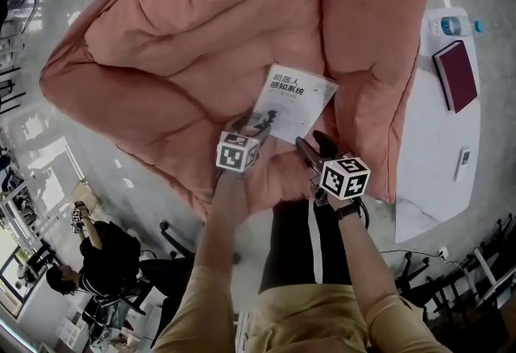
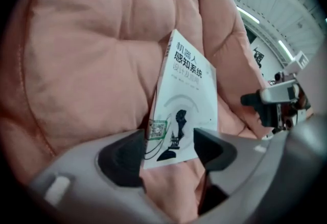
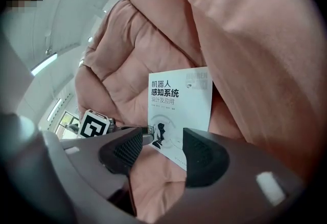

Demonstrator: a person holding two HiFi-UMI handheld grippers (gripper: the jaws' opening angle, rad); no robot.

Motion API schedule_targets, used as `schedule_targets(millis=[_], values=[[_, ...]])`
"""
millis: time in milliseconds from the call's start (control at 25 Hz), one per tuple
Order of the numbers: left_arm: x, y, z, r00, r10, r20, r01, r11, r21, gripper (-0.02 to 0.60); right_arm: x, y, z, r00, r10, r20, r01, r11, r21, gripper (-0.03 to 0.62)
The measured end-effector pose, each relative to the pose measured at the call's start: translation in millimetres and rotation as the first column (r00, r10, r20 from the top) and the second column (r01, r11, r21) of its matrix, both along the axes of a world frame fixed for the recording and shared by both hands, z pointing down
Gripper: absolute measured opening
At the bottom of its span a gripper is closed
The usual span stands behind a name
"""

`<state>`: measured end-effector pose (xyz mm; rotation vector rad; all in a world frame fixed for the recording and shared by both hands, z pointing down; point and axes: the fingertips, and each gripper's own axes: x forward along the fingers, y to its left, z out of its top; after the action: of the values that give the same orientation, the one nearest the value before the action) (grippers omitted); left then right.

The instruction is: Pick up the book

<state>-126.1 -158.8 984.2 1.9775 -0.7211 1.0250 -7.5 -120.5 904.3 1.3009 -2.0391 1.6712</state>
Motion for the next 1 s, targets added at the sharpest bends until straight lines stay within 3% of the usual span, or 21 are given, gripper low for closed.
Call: schedule_targets(millis=[280, 480, 640, 1000], values=[[6, -3, 20, 0.999, 0.048, 0.009, -0.048, 0.999, 0.010, 0.296, -2, -3, 4, 1.000, 0.000, 0.006, -0.001, 0.999, 0.034, 0.236], [-2, -5, 17, 0.995, 0.092, 0.029, -0.093, 0.995, 0.027, 0.255, -8, -8, 6, 1.000, 0.026, 0.014, -0.027, 0.999, 0.045, 0.235], [2, -2, 10, 0.991, 0.131, -0.021, -0.131, 0.991, 0.006, 0.183, -11, -7, 10, 1.000, 0.024, 0.019, -0.025, 0.998, 0.051, 0.233], [2, 4, 12, 0.981, 0.182, -0.059, -0.184, 0.983, -0.018, 0.156, -24, -3, 19, 0.999, 0.028, 0.043, -0.029, 0.999, 0.042, 0.232]])
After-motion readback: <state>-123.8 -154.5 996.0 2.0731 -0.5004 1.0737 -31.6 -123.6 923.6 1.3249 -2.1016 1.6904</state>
